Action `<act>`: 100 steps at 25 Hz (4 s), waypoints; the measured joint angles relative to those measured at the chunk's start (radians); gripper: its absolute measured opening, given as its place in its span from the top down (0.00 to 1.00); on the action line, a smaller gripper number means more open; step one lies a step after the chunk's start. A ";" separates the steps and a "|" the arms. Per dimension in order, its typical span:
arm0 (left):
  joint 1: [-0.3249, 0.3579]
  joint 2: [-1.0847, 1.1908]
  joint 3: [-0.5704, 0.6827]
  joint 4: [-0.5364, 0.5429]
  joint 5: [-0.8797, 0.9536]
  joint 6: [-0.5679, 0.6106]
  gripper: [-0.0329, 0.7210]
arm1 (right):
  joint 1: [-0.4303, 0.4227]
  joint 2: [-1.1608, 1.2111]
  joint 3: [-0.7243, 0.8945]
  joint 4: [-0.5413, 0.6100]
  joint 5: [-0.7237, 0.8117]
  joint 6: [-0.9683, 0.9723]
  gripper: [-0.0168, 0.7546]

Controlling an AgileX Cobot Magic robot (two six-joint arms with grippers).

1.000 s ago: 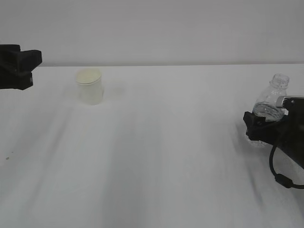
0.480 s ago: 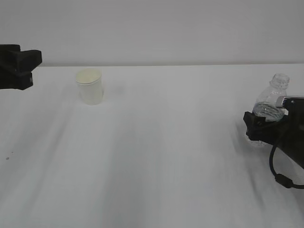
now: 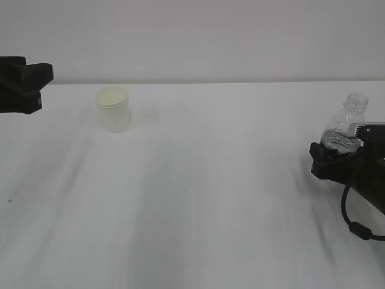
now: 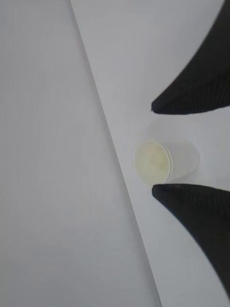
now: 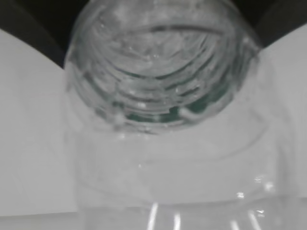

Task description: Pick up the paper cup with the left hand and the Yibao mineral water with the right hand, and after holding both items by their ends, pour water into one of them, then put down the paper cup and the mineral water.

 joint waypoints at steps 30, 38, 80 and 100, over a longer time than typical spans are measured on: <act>0.000 0.000 0.000 0.000 0.000 0.000 0.50 | 0.000 0.000 0.000 -0.002 0.000 -0.006 0.34; 0.000 0.000 0.000 0.000 0.000 0.000 0.50 | 0.000 0.000 0.000 -0.005 0.000 -0.006 0.40; 0.000 0.000 0.000 0.027 0.000 0.000 0.50 | 0.000 -0.121 0.093 -0.179 0.028 -0.032 0.41; 0.000 0.000 0.000 0.027 0.000 0.000 0.50 | 0.000 -0.271 0.149 -0.178 0.084 -0.053 0.41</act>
